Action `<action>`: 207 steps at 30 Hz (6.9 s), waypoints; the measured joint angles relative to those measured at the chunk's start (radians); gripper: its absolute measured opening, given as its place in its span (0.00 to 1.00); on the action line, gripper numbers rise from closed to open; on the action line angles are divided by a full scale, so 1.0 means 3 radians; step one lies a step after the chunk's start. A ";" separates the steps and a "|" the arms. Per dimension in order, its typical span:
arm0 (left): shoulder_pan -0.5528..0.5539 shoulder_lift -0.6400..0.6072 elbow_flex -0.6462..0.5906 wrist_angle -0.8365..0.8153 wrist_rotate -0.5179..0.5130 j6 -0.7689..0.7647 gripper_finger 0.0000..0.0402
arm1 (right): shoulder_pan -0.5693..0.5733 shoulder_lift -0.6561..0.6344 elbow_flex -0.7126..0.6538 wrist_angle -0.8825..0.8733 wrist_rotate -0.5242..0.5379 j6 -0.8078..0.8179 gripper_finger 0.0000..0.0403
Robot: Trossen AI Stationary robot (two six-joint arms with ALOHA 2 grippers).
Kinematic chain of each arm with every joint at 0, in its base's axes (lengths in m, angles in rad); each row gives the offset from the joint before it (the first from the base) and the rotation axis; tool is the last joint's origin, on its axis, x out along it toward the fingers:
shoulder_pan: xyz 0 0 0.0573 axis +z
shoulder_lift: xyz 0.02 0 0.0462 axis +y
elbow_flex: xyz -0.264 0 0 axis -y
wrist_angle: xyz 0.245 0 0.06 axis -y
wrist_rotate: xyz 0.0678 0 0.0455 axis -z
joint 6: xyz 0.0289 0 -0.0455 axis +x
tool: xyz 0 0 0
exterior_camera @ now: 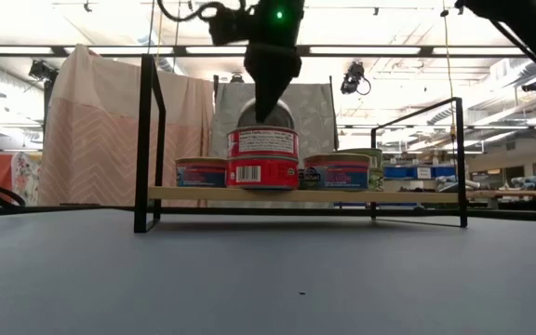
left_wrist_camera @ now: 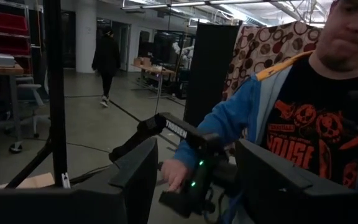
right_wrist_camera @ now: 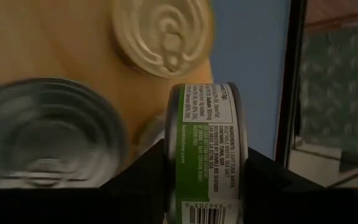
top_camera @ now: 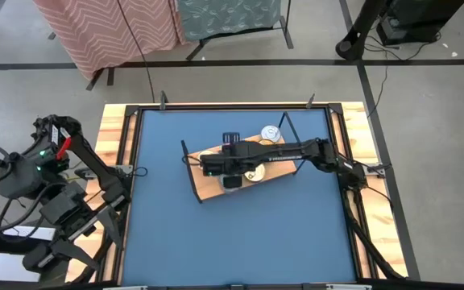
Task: Stack canned seafood by type on shelf
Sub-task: Stack the green tuna can on top of the green tuna can on the shelf
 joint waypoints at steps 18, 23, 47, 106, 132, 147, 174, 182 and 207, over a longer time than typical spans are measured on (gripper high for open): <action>-0.0197 -0.0005 0.0001 0.0063 -0.0019 0.0195 0.54 | -0.0447 -0.0059 0.0003 -0.0492 -0.0612 0.0861 0.37; -0.0197 -0.0005 0.0001 0.0054 -0.0024 0.0200 0.54 | -0.0424 -0.0059 0.0003 -0.0457 -0.0587 0.0897 0.37; -0.0196 -0.0006 0.0001 0.0039 -0.0024 0.0200 0.54 | -0.0576 -0.0061 0.0003 -0.0182 -0.0495 0.0982 0.37; -0.0198 -0.0006 0.0001 0.0030 -0.0019 0.0200 0.54 | -0.0290 -0.0058 -0.0412 0.0078 -0.0429 0.0856 0.47; -0.0198 -0.0006 0.0001 0.0031 0.0072 0.0200 0.54 | -0.0291 -0.0066 -0.0409 0.0035 -0.0346 0.0815 0.50; -0.0197 -0.0006 0.0001 0.0031 0.0072 0.0200 0.54 | -0.0301 -0.0072 -0.0409 0.0211 -0.0414 0.0933 0.41; -0.0197 -0.0006 0.0001 0.0033 0.0106 0.0265 0.54 | -0.0367 -0.0075 -0.0407 0.0114 0.0108 0.1033 0.38; -0.0197 -0.0005 0.0001 0.0034 0.0106 0.0264 0.54 | -0.0397 -0.0075 -0.0454 0.0253 0.0132 0.1043 0.38; -0.0240 -0.0005 0.0001 0.0035 0.0106 0.0263 0.54 | -0.0148 -0.0070 -0.0666 0.0520 0.0786 0.1019 0.38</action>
